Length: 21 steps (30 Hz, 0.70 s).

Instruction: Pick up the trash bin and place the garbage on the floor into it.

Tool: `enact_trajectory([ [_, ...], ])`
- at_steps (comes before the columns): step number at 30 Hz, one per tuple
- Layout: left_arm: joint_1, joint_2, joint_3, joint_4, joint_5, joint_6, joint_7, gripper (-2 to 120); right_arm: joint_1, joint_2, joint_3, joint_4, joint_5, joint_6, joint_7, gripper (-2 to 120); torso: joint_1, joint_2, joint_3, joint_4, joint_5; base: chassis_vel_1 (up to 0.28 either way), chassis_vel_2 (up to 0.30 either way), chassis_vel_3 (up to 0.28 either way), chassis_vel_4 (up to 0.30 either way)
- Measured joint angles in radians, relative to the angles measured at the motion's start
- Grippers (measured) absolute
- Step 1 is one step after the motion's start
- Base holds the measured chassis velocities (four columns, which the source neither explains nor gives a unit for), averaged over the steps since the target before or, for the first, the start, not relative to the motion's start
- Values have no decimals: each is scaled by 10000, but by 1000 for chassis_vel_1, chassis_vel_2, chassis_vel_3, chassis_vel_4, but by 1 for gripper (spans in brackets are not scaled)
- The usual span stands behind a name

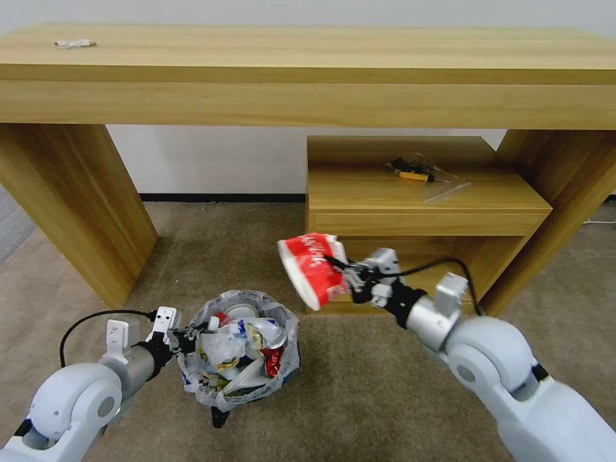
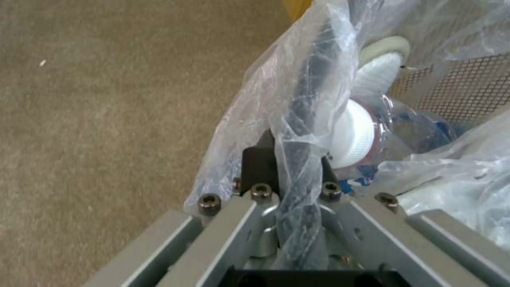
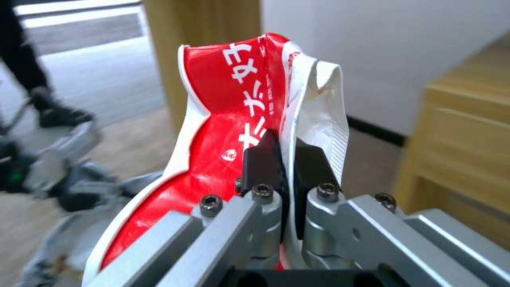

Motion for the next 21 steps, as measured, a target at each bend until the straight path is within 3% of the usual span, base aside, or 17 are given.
enact_trajectory([
  [12,-889,46,861,59,-892,0,-781,0,2423,185,-2759,-880,737,-829,-169,0,0,-1,0,3,-1,0,0,0,0],
  [21,-878,319,730,6,-1259,0,-912,0,3075,265,-3716,-1658,595,-1634,92,0,0,-1,-1,3,0,0,0,0,0],
])
